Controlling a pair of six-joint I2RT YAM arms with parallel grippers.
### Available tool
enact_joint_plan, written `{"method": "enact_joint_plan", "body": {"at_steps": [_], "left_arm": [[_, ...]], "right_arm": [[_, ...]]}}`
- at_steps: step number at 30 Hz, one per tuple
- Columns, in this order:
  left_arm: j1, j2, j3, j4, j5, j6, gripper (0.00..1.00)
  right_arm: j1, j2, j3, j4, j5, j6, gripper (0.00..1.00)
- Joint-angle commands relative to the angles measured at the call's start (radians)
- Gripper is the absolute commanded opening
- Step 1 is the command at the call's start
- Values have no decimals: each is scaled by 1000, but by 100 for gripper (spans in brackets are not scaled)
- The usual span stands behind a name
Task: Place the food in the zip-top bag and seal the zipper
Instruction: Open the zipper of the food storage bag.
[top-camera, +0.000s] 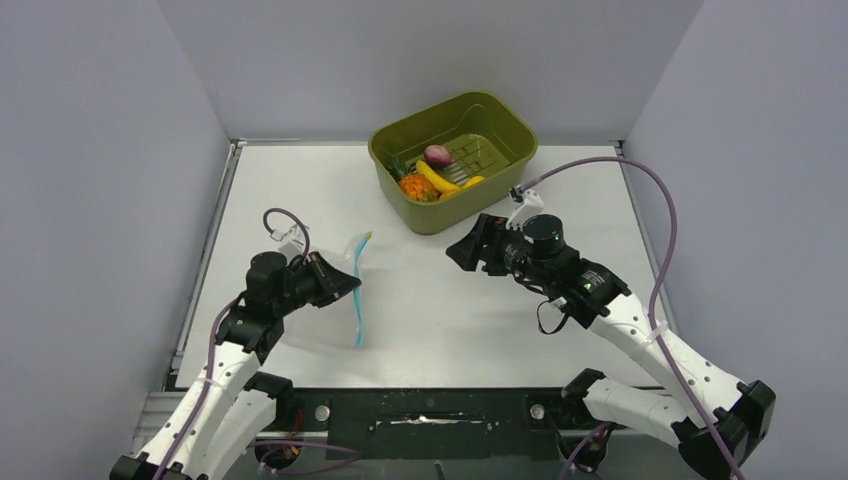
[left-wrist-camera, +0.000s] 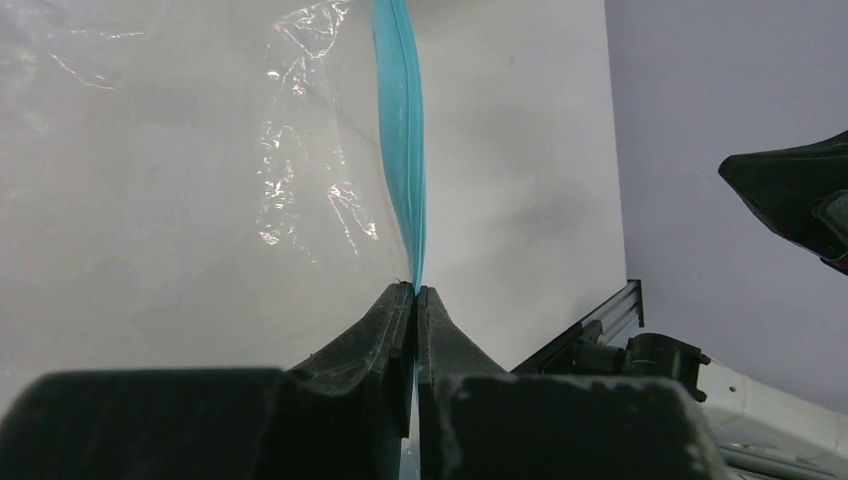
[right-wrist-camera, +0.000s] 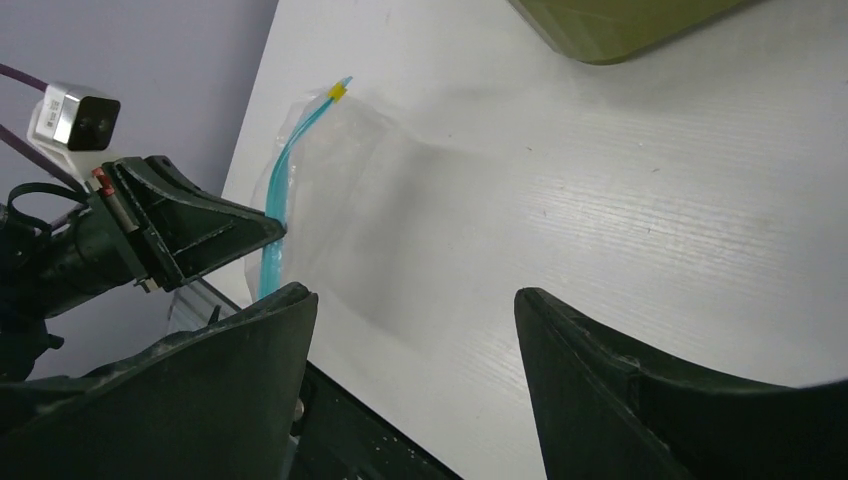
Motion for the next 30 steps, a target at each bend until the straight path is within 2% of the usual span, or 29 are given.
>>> {"method": "enact_joint_plan", "body": {"at_steps": [1, 8, 10, 11, 12, 13, 18, 22, 23, 24, 25, 27, 30], "left_arm": [[-3, 22, -66, 343, 74, -113, 6], [-5, 95, -87, 471, 109, -126, 7], [-9, 99, -97, 499, 98, -129, 12], [-12, 95, -105, 513, 93, -126, 11], [-15, 89, -116, 533, 94, -121, 3], [-16, 82, -128, 555, 94, -117, 0], [-20, 62, -152, 612, 82, -139, 2], [-22, 70, -171, 656, 91, -148, 0], [-21, 71, -170, 645, 84, -153, 7], [-21, 72, -169, 636, 82, -153, 8], [-23, 72, -175, 653, 95, -148, 0], [-24, 64, -189, 697, 125, -149, 0], [-24, 37, -192, 682, 60, -190, 0]], "right_arm": [[6, 39, 6, 74, -37, -1, 74], [8, 136, 83, -5, -10, -72, 76], [9, 146, 87, 5, -22, -77, 77], [9, 151, 85, 14, -29, -76, 77], [9, 155, 82, 20, -33, -75, 78], [8, 160, 83, 21, -32, -73, 78], [8, 181, 107, 10, -30, -76, 79], [9, 184, 104, 15, -38, -63, 79], [9, 186, 103, 15, -42, -59, 79], [9, 187, 99, 19, -48, -52, 79], [9, 187, 97, 22, -54, -45, 79], [11, 189, 89, 39, -70, -26, 79], [14, 195, 65, 102, -129, 10, 79]]}}
